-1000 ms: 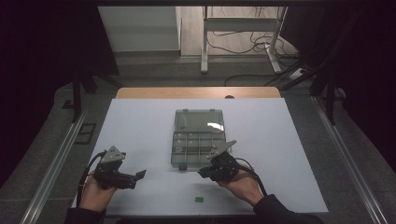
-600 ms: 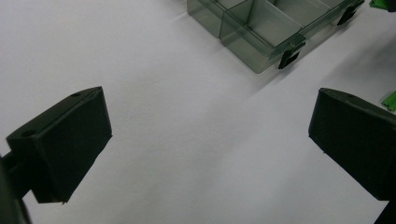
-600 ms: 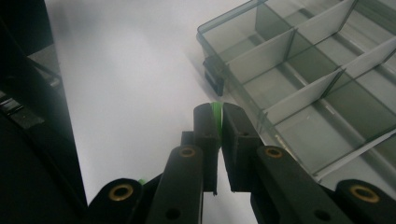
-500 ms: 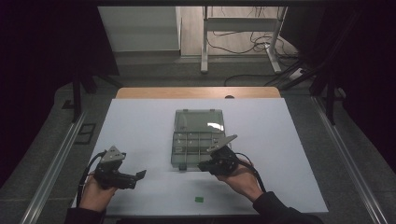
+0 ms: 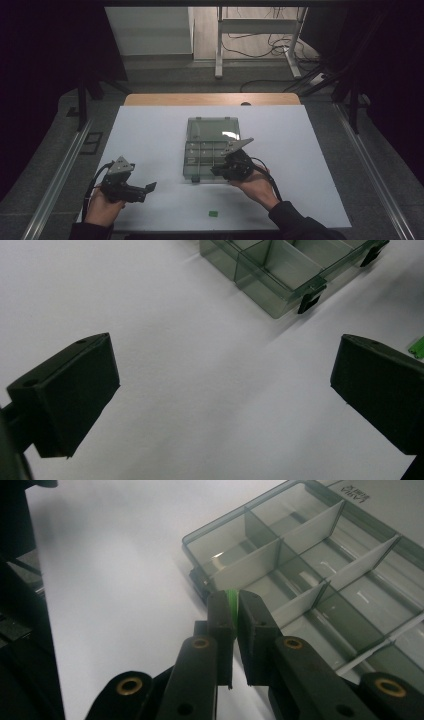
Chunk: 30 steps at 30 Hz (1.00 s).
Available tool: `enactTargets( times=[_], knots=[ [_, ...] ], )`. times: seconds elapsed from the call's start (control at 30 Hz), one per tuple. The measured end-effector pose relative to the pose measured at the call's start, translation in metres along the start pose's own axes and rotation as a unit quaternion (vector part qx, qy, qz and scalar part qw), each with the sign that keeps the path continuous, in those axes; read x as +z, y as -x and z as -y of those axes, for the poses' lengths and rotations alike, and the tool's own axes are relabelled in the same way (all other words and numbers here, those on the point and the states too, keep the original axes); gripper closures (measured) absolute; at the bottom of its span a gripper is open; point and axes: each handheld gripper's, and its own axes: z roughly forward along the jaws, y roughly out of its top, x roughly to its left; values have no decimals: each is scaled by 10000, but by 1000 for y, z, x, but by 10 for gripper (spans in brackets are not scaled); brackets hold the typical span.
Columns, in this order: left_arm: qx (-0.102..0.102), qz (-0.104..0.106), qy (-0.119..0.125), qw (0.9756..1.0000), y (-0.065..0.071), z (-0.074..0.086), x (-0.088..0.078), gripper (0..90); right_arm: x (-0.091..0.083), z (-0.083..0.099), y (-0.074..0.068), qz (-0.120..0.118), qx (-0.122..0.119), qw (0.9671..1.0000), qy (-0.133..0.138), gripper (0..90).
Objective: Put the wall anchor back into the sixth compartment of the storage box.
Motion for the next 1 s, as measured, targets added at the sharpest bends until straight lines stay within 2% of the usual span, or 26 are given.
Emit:
enactTargets(
  times=[0.37, 0.77, 1.0],
  knots=[
    [-32, 2, -24, 10000, 0, 0, 0, 0, 14, -7, 7, 116, -25, 9999, -21, 843],
    [-31, 3, -43, 10000, 0, 0, 0, 0, 31, -9, 10, 305, -104, 9992, -233, 819],
    [-23, 10, -37, 10000, -1, 0, 0, 0, 27, -9, 7, 316, -109, 9993, -191, 783]
  ],
)
